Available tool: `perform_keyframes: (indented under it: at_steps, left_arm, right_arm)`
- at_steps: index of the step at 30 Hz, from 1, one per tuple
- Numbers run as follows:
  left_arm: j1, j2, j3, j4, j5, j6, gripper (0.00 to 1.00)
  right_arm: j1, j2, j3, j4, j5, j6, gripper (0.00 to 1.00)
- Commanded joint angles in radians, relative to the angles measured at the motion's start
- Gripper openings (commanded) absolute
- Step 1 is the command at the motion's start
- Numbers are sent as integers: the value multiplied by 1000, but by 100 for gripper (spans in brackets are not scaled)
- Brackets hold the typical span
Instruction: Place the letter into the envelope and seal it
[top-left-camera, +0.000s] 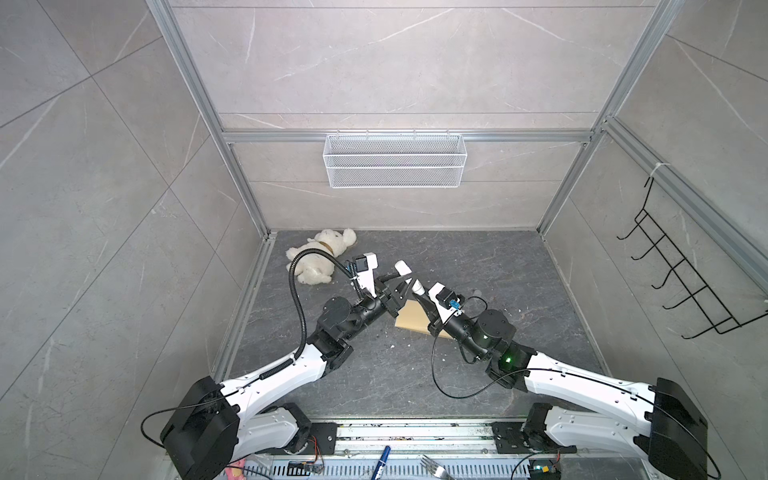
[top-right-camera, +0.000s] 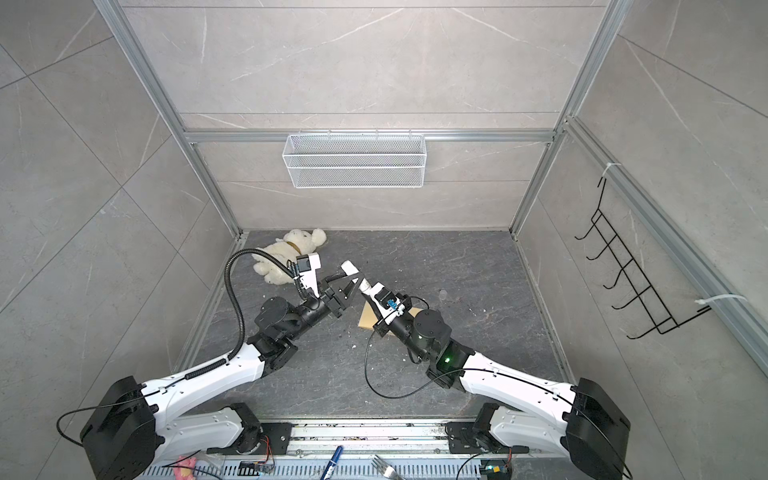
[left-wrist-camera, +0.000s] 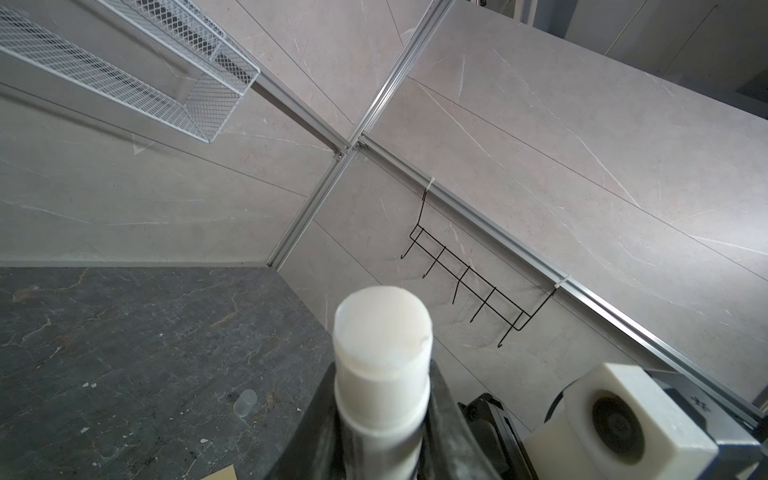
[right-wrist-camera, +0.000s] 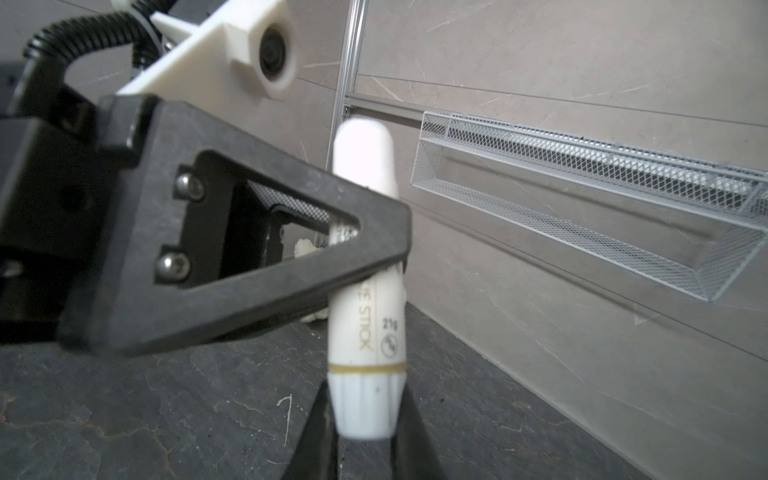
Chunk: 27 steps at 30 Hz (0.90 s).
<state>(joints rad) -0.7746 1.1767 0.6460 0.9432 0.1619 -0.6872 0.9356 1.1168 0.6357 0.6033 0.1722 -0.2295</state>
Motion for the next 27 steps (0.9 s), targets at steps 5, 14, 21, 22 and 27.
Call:
perform_keyframes:
  at_steps: [5,14,21,22,27]
  left_arm:
    - [-3,-7,14,69,50,29,0]
    - [-4,-20,18,47,40,28,0]
    - [-3,-23,18,34,33,28,0]
    - [-4,-25,17,33,31,28,0]
    - [-4,-30,19,22,25,29,0]
  right_arm:
    - [-10,-59,45,-25,-114,118,0]
    - [-17,-61,109,-216,-84,86,47]
    - [-17,-73,99,-195,-13,74,41]
    - [-17,-75,101,-197,-2,72,40]
    - [-17,-78,106,-208,10,60,39]
